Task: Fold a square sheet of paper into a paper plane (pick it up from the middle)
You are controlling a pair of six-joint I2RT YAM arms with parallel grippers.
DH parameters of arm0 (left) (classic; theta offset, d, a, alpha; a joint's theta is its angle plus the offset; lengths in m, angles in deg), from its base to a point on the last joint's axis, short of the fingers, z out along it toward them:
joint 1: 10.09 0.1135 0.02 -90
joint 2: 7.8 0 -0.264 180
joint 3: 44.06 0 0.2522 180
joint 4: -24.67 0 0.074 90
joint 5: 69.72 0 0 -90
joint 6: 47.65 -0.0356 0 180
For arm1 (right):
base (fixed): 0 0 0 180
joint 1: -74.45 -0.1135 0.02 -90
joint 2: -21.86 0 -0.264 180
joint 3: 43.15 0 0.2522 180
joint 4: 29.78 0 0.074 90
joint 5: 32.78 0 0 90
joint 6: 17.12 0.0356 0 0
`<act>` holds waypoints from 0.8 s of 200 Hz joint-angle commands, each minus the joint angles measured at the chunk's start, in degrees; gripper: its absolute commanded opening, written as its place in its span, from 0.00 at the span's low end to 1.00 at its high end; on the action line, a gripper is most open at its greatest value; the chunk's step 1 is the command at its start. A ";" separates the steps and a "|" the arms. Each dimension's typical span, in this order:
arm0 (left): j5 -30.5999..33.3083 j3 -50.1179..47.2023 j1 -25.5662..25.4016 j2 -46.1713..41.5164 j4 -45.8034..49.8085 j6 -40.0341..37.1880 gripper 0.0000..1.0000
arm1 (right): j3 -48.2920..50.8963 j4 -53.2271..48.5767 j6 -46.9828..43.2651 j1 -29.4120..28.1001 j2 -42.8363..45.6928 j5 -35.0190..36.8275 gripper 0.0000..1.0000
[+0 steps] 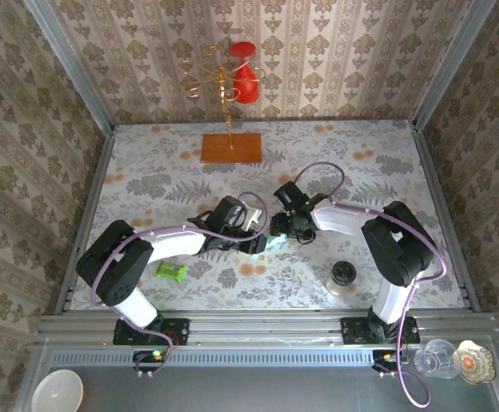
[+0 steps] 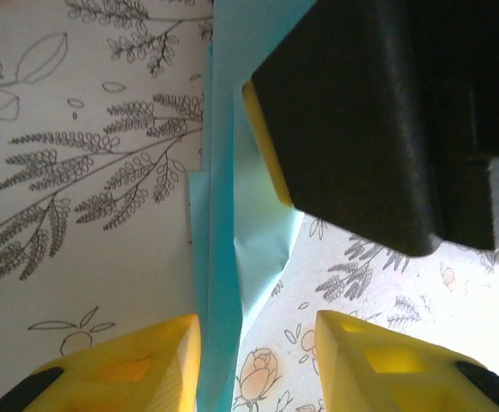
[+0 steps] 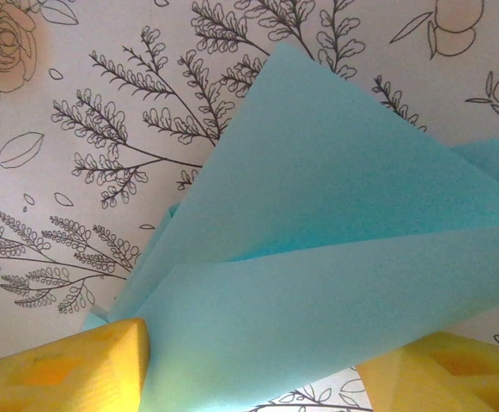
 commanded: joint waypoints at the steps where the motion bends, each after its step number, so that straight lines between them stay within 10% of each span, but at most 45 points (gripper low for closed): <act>1: 0.81 1.92 0.20 2.00 0.47 1.94 0.41 | 0.90 0.05 -0.44 -0.44 -4.08 -0.64 0.68; 160: 3.54 1.06 0.21 8.50 3.45 5.44 0.26 | 3.94 3.85 -0.76 2.79 7.70 -7.44 0.70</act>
